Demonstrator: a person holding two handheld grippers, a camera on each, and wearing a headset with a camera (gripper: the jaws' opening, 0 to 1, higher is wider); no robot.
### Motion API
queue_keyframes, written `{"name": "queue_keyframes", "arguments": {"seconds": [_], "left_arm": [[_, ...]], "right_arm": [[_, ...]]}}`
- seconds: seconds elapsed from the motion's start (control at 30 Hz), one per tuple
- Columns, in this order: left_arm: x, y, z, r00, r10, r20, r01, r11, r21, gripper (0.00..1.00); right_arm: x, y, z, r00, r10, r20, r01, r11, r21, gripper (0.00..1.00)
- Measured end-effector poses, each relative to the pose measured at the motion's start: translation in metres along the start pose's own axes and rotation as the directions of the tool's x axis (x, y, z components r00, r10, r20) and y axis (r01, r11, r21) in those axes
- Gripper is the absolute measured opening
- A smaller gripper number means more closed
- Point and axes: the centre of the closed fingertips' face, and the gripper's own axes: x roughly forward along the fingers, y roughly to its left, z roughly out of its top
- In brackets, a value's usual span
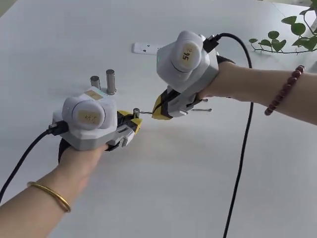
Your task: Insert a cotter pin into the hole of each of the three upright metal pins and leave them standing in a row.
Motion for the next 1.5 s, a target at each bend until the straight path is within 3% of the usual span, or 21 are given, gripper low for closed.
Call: {"name": "queue_keyframes", "arguments": {"seconds": [0.77, 1.2, 1.5], "left_arm": [[0.000, 0.000, 0.000, 1.0000, 0.000, 0.008, 0.000, 1.000, -0.008, 0.07], [0.003, 0.002, 0.000, 0.9998, 0.010, 0.015, -0.010, 1.000, -0.012, 0.07], [0.004, 0.002, -0.001, 0.9997, 0.017, 0.019, -0.017, 1.000, -0.021, 0.07]], "right_arm": [[0.002, -0.003, 0.008, 0.9986, -0.021, -0.049, 0.020, 1.000, -0.022, 0.00], [0.009, -0.003, 0.015, 0.9997, -0.018, -0.018, 0.018, 1.000, 0.003, 0.00], [0.012, -0.005, 0.018, 0.9990, -0.015, 0.041, 0.012, 0.997, 0.071, 0.00]]}}
